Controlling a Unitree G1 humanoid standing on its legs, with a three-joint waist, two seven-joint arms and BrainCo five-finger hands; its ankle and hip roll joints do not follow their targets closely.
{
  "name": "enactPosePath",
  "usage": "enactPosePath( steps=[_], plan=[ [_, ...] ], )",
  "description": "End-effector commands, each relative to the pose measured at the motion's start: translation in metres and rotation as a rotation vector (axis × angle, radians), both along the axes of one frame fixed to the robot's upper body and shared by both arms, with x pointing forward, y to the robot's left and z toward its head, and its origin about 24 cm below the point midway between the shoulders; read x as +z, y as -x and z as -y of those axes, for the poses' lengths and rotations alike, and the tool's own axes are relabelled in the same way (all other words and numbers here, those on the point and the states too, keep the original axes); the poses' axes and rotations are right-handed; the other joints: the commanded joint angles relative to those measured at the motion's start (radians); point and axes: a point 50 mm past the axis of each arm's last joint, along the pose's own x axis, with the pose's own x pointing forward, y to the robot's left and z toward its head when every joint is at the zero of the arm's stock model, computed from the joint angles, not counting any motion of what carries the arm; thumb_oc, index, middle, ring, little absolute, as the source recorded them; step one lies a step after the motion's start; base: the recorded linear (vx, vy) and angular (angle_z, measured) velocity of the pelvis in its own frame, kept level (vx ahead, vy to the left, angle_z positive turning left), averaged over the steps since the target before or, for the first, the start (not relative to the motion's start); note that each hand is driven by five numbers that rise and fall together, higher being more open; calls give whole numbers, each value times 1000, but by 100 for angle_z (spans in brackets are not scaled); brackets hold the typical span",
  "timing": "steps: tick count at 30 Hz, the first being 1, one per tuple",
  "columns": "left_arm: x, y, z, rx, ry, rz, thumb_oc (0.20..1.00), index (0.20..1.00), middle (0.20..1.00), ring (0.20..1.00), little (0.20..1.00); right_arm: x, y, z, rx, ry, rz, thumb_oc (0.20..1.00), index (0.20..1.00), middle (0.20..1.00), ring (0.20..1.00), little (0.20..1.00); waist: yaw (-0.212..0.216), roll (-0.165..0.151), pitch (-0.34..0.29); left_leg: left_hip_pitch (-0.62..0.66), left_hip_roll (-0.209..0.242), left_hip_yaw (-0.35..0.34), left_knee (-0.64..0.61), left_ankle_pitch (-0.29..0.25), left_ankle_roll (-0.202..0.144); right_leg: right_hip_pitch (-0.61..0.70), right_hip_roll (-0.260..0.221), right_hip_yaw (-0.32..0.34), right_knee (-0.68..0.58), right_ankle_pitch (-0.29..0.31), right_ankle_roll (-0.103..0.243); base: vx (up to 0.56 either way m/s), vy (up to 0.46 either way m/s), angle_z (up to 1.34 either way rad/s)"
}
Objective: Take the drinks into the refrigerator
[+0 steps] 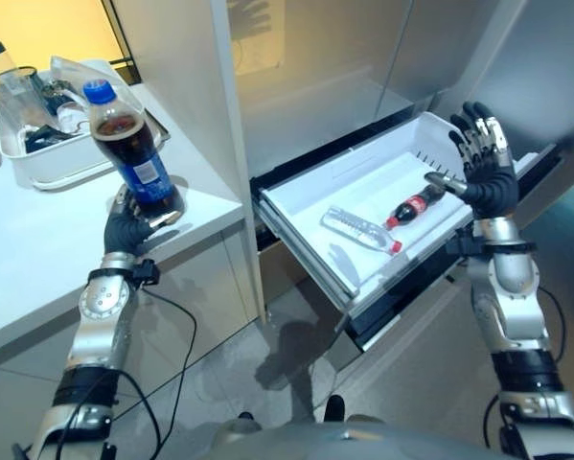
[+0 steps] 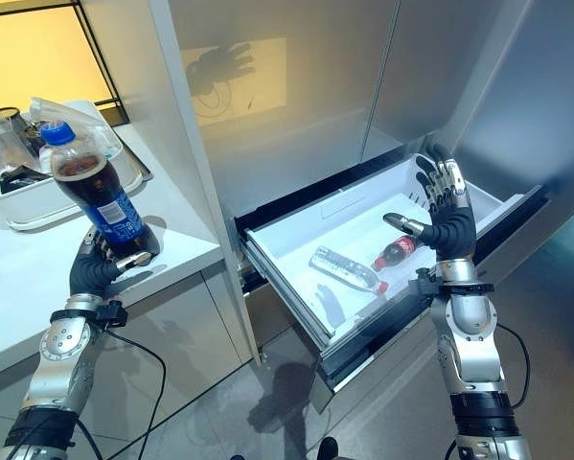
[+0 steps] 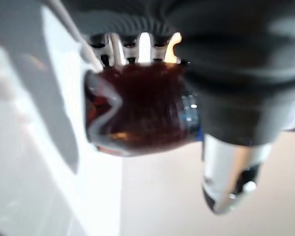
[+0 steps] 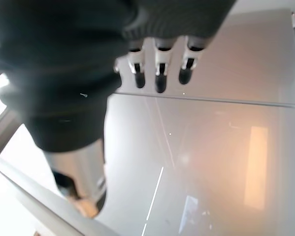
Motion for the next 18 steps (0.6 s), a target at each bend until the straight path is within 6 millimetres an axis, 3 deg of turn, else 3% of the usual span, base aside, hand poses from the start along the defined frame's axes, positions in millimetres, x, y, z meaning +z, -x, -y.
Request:
enactPosePath(
  steps=[1,18],
  plan=[
    [35,-25,6,-23,-41,125,1000,1000,1000,1000,1000,25,6,-4,41,15,122,1000,1000,1000,1000,1000,-18,-5,-3,6,-33,-34,1,-75,49,25,-12,44,142,-120,59,0,0,0],
    [39,-45,29,-65,-33,123,1000,1000,1000,1000,1000,25,6,-10,58,4,123,1000,1000,1000,1000,1000,-34,-4,-1,5,-35,-28,1,-77,51,20,-7,56,145,-116,61,0,0,0]
  ],
)
